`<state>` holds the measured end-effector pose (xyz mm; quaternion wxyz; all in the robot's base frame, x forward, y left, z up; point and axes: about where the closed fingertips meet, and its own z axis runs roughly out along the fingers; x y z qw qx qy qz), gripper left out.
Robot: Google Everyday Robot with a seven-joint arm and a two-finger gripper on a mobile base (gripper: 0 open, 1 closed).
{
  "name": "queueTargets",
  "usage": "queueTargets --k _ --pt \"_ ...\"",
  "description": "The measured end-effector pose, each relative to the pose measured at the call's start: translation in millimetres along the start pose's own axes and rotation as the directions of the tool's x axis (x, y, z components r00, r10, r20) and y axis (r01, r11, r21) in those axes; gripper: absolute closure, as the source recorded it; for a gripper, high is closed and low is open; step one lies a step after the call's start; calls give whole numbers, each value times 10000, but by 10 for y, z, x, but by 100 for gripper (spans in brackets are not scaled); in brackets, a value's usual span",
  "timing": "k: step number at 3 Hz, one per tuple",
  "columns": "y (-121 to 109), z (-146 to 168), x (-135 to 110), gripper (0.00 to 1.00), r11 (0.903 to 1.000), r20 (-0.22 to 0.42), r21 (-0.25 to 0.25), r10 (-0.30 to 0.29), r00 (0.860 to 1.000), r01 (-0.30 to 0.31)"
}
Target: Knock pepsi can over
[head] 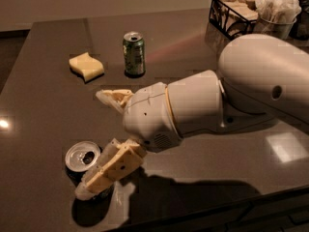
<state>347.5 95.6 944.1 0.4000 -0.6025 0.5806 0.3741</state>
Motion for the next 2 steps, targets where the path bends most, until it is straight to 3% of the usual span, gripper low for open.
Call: queueTargets --k 1,2 --pt "-19 93 155 0 9999 -282 -153 -23 9996 19" --pt "99 210 207 0 9972 -452 -657 -382 9982 352"
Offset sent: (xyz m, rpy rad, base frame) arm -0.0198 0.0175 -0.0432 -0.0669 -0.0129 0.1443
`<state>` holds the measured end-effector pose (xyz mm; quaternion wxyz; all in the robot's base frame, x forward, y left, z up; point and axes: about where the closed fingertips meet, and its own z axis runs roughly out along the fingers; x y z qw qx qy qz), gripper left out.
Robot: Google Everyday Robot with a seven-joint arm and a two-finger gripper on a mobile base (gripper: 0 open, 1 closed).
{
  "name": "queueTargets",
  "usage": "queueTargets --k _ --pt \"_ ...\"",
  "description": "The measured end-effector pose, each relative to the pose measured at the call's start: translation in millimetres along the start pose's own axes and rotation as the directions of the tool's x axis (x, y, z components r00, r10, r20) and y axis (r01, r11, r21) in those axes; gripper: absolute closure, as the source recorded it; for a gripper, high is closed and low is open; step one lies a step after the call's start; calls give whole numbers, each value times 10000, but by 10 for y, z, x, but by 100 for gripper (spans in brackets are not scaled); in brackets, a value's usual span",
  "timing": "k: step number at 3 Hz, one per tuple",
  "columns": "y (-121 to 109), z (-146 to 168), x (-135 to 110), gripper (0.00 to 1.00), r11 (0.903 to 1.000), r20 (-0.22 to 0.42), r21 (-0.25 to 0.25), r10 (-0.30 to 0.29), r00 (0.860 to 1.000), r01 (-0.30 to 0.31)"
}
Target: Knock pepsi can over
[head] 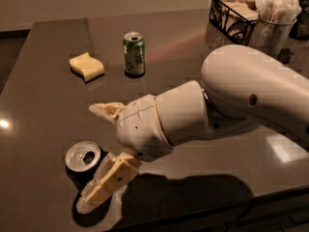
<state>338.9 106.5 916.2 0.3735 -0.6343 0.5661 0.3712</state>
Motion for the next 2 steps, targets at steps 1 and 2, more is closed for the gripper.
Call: queueTargets --k 1,2 --pt "100 120 13 0 9987 -197 -435 -271 9994 262" --pt "135 216 12 18 9960 -344 -857 -272 9990 242"
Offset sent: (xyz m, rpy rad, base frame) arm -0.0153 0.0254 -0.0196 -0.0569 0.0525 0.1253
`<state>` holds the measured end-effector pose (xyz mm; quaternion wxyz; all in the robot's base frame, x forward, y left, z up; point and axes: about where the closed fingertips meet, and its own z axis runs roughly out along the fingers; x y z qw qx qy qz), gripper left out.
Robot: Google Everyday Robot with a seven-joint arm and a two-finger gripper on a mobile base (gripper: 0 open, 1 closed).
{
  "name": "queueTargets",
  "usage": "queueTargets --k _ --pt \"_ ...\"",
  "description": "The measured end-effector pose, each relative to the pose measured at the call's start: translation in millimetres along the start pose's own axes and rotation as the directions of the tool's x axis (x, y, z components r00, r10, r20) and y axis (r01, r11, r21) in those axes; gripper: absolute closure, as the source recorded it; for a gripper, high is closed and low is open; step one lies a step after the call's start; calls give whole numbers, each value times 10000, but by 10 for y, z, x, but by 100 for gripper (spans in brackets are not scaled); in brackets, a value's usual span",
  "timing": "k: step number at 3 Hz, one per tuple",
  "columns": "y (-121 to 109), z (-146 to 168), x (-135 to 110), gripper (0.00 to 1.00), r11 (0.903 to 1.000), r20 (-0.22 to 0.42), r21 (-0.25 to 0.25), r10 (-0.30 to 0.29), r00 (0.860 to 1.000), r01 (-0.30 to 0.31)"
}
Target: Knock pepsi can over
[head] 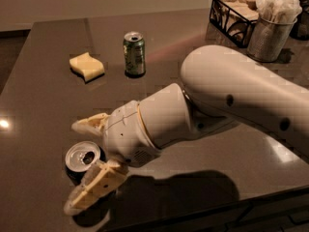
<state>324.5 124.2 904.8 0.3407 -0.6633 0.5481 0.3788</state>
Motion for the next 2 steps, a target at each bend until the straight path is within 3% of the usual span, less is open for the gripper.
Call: queueTargets --k 2 --pt "-160 -152 117 64 9957 -248 -280 880 9958 -887"
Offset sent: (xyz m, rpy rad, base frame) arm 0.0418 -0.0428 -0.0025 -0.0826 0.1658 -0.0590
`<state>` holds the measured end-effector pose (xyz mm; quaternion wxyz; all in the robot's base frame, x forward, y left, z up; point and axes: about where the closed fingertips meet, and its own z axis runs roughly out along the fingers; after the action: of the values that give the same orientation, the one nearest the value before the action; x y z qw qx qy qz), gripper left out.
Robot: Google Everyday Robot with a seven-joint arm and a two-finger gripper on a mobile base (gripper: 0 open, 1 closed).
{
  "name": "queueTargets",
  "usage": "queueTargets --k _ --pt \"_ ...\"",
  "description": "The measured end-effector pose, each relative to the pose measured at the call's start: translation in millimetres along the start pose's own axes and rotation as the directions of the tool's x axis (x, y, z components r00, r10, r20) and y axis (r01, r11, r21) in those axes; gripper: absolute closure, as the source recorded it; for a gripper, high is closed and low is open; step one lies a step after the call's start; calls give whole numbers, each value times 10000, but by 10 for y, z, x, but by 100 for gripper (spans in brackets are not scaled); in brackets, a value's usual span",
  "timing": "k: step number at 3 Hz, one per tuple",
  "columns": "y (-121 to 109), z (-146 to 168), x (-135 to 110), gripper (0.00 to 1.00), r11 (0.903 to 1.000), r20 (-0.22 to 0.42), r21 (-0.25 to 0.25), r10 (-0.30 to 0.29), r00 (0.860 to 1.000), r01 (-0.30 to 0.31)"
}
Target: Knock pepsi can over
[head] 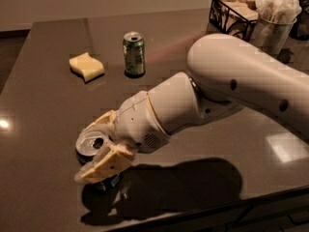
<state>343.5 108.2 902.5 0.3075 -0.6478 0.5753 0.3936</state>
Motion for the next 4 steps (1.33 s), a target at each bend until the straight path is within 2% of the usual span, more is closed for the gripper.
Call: queueTargets --k 1,2,3,4 --pt "-172 -333 37 88 9990 -929 266 380 9950 -356" --pt "-446 -707 113 100 9946 -2367 774 852 9678 -687" --pt "-792 -918 352 100 9903 -4635 929 1348 8758 -1032" --pt "-992 -1012 589 100 9896 -6171 1090 1411 7741 -935"
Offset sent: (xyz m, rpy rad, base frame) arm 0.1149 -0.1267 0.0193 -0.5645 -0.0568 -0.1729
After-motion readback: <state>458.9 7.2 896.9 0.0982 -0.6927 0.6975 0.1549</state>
